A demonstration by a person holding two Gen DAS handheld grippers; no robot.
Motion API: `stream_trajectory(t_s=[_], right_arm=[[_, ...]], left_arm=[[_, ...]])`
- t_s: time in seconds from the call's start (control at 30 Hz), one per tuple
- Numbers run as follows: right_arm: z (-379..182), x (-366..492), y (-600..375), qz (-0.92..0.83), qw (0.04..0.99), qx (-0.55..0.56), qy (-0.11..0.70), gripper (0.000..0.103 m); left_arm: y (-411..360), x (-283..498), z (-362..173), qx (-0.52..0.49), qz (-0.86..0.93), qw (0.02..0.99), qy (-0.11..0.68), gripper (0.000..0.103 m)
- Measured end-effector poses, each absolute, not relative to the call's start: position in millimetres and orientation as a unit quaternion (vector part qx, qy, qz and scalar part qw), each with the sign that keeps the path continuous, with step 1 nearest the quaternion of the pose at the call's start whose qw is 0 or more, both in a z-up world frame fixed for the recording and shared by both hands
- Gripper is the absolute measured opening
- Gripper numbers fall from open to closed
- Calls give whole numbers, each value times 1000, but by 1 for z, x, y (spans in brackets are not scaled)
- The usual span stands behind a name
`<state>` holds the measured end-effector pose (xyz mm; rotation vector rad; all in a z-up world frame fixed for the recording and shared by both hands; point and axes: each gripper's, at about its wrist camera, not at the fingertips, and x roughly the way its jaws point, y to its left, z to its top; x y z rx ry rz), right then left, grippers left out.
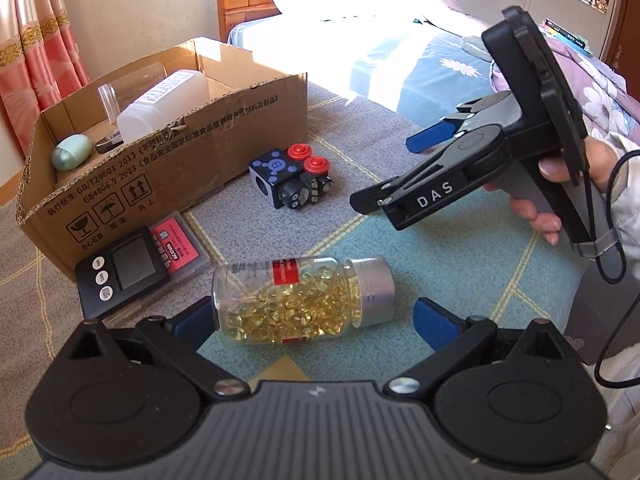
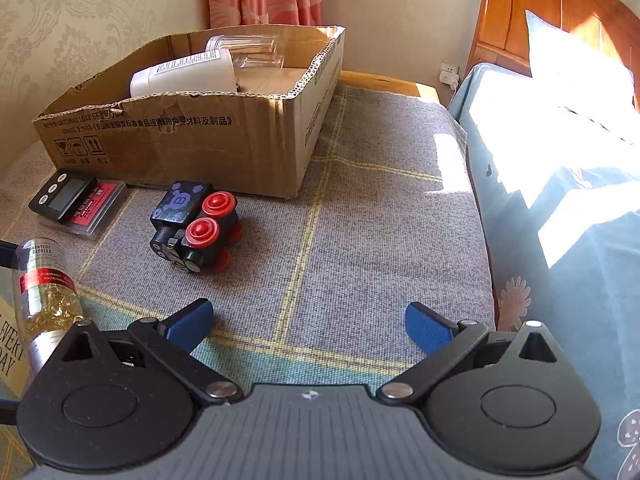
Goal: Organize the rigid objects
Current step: 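Grasp the capsule bottle with the left tool while the right tool approaches the navy block toy, then close the right tool on the navy block toy with red wheels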
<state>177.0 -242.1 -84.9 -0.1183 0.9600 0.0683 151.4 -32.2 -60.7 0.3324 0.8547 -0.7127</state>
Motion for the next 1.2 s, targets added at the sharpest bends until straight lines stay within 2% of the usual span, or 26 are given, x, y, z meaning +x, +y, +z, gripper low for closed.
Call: stream_trajectory(t_s=[0.27, 0.4, 0.83, 1.2], right_arm=[[-85, 168, -245, 37, 890, -60, 451, 103], [-86, 166, -244, 35, 892, -59, 447, 103], [-87, 165, -214, 74, 886, -74, 451, 103], [-95, 207, -171, 60, 899, -71, 429, 103]], left_arm=[[-48, 156, -69, 160, -291, 860, 388, 102], [-48, 155, -73, 152, -270, 865, 394, 94], [13, 152, -74, 89, -151, 896, 409, 94], [42, 157, -75, 51, -117, 904, 409, 93]])
